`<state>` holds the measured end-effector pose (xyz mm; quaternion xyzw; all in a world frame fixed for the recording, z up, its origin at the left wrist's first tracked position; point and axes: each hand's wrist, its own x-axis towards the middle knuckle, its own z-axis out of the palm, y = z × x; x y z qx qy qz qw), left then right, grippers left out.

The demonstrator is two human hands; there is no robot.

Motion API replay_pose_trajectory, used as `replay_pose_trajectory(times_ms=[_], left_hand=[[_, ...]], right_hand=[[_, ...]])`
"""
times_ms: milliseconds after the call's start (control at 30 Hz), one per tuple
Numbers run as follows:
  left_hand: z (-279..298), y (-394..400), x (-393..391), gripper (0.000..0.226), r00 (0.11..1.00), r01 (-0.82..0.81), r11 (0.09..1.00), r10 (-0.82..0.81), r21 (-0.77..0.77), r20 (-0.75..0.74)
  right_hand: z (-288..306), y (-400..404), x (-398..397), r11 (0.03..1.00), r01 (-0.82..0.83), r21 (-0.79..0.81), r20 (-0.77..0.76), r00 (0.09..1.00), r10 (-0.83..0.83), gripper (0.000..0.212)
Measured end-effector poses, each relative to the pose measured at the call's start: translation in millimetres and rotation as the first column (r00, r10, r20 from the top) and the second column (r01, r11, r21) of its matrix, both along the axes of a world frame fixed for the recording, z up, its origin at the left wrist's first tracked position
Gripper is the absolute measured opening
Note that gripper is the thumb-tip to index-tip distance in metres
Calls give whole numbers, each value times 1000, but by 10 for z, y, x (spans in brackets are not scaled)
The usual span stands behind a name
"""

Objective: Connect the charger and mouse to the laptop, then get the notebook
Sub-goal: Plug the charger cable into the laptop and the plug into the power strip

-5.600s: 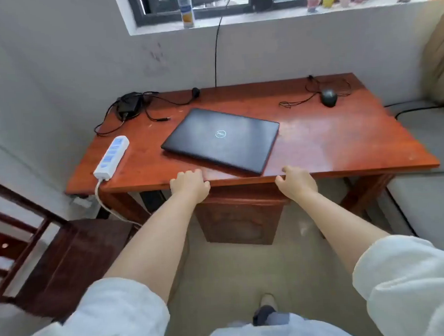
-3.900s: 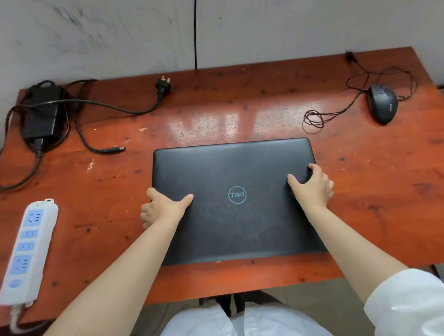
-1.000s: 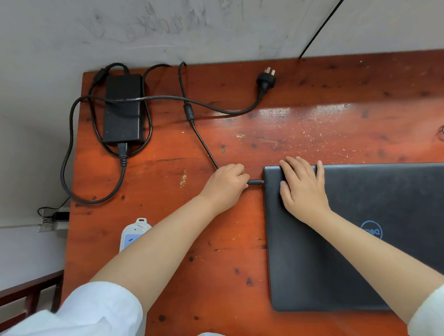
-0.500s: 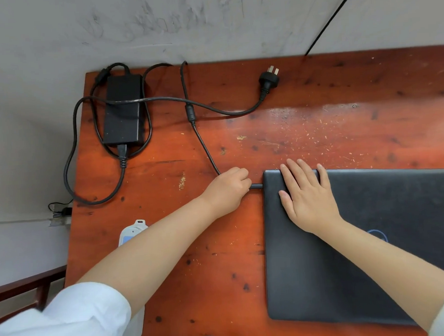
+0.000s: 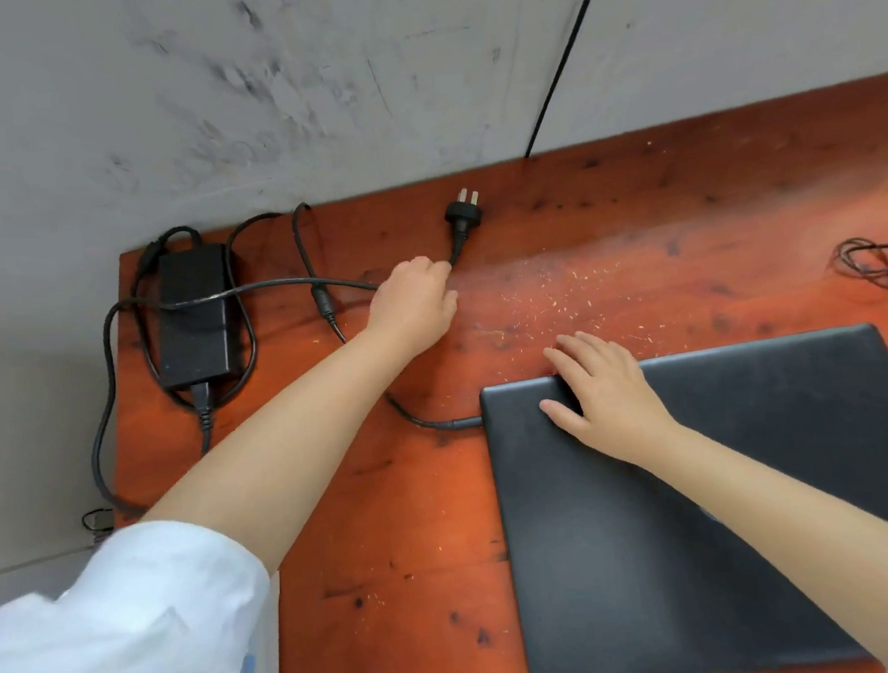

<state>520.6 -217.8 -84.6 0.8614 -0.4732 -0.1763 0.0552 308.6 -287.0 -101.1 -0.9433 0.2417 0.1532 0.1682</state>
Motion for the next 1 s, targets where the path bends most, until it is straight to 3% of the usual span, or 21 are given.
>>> replay_pose_trajectory(times_ms=[100,200,467,767,900,1000], left_hand=[[-25,-457,35,50,975,-218,968,212,-123,-63],[-87,-764,81,64,914,-397,907,379,-137,-143],[-201,-787,29,41,864,-495,860,472,-126,-175],[226,391,-332,37,854,-500,825,420,-263,-307],[419,1226,-447,38,898,-434,856,387,-280,-208],[466,1868,-495,36,889,-458,865,437,-207,-140]], right_hand=[[-14,4,-55,997,-12,-70,40,999,15,54],[5,0,-36,995,-24,-94,53,998,29,53],[-40,-27,-81,996,-37,-80,90,995,44,51],[-61,1,-128,998,-29,-64,168,985,39,42],[-113,18,-131,995,-3,-99,167,986,20,54],[-138,144,-104,993,24,-112,171,985,-5,44]])
